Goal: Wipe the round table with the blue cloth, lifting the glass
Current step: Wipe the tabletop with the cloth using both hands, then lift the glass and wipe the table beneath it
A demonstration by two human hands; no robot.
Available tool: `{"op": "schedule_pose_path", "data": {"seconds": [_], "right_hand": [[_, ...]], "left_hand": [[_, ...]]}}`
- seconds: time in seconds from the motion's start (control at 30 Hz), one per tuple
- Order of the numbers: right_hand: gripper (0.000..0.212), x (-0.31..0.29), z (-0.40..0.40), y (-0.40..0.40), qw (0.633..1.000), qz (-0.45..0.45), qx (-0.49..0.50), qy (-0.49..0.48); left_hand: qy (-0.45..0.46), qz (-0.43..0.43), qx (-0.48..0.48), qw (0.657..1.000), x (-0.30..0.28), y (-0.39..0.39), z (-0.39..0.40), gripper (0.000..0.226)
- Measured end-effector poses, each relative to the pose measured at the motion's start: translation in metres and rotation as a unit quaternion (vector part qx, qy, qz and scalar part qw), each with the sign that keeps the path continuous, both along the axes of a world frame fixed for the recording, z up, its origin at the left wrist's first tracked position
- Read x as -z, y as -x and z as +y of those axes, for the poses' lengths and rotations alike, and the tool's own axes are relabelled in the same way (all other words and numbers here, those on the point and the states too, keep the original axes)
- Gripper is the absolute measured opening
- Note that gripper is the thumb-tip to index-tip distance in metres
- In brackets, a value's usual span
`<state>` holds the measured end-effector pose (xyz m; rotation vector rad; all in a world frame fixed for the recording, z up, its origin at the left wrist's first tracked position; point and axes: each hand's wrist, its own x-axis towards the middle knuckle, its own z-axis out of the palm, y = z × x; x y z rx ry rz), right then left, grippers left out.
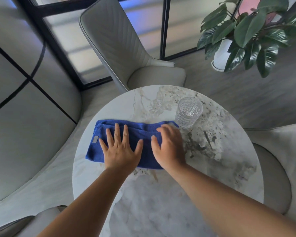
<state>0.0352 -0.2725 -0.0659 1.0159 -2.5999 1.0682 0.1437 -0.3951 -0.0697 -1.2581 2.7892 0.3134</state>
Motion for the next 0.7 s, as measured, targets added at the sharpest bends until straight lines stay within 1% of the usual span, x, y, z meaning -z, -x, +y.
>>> {"op": "schedule_pose_path", "data": {"seconds": [0.03, 0.07, 0.1, 0.13, 0.2, 0.23, 0.27, 0.3, 0.33, 0.37, 0.47, 0.63, 0.7], "right_hand": [[0.017, -0.001, 0.005, 0.004, 0.999, -0.016, 0.039, 0.034], [0.015, -0.002, 0.011, 0.008, 0.994, -0.044, 0.085, 0.058], [0.018, -0.004, 0.015, 0.013, 0.984, -0.084, 0.139, 0.078], [0.026, -0.005, 0.020, 0.018, 0.968, -0.126, 0.194, 0.096], [0.056, -0.010, 0.025, 0.034, 0.935, -0.193, 0.274, 0.117], [0.074, -0.013, 0.026, 0.043, 0.924, -0.216, 0.290, 0.125], [0.090, -0.016, 0.026, 0.053, 0.919, -0.233, 0.289, 0.133], [0.102, -0.019, 0.025, 0.061, 0.920, -0.245, 0.272, 0.140], [0.108, -0.020, 0.022, 0.069, 0.925, -0.247, 0.247, 0.147], [0.108, -0.021, 0.019, 0.076, 0.932, -0.243, 0.220, 0.151], [0.096, -0.020, 0.010, 0.091, 0.943, -0.234, 0.180, 0.154], [0.086, -0.021, 0.021, 0.106, 0.933, -0.221, 0.195, 0.206], [0.083, -0.025, 0.033, 0.113, 0.933, -0.218, 0.197, 0.211]], "left_hand": [[0.002, -0.001, -0.003, 1.000, 0.001, 0.001, 0.005, 0.095], [0.008, -0.002, -0.004, 1.000, 0.001, 0.002, 0.008, 0.097], [0.014, -0.004, -0.006, 1.000, 0.002, 0.002, 0.009, 0.098], [0.019, -0.004, -0.008, 1.000, 0.003, 0.001, 0.009, 0.099], [0.022, 0.001, -0.014, 1.000, 0.005, 0.003, 0.005, 0.098], [0.021, 0.004, -0.016, 1.000, 0.006, 0.005, 0.003, 0.098], [0.020, 0.004, -0.018, 1.000, 0.007, 0.008, 0.000, 0.098], [0.018, 0.005, -0.021, 1.000, 0.008, 0.010, -0.004, 0.098], [0.018, 0.009, -0.027, 0.999, 0.009, 0.015, -0.008, 0.098], [0.019, 0.013, -0.033, 0.999, 0.009, 0.020, -0.014, 0.098], [0.027, 0.025, -0.050, 0.998, 0.009, 0.044, -0.034, 0.097], [0.024, 0.029, -0.039, 0.999, 0.012, 0.109, -0.053, 0.100], [0.018, 0.025, -0.028, 0.999, 0.012, 0.144, -0.051, 0.102]]}}
